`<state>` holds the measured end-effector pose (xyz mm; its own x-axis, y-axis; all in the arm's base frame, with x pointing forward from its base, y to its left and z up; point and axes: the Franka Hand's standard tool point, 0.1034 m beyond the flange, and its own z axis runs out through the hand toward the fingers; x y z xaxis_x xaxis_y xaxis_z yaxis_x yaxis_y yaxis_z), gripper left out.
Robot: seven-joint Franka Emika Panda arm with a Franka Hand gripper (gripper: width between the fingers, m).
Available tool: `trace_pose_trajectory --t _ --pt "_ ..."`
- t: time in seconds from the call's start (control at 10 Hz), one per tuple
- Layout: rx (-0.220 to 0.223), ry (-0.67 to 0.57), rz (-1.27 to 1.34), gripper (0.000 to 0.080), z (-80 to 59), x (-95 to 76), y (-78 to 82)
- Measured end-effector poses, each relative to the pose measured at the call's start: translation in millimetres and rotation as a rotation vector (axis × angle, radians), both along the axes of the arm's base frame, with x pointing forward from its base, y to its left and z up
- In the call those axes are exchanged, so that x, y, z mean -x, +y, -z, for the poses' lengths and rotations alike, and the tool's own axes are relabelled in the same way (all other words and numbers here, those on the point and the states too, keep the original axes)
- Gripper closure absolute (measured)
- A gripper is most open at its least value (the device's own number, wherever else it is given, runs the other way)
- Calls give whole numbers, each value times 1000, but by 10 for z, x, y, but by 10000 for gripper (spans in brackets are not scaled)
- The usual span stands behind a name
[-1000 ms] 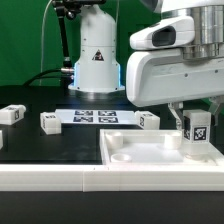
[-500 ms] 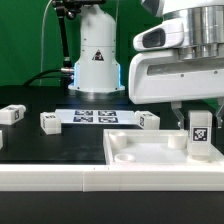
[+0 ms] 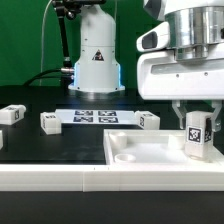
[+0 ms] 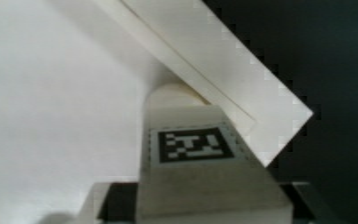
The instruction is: Assemble one leg
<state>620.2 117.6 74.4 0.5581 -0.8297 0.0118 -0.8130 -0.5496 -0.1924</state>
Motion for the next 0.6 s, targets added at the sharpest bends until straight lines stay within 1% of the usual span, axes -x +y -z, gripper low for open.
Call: trace_pose_trajectory --t 0.2,0.3,0.4,0.5,0.6 --pt "-15 23 90 505 -1 10 11" --pt "-29 29 136 425 3 15 17" --pt "-24 26 107 425 4 16 19" --pt "-19 23 77 289 3 16 18" --pt "-16 20 58 180 -4 11 14"
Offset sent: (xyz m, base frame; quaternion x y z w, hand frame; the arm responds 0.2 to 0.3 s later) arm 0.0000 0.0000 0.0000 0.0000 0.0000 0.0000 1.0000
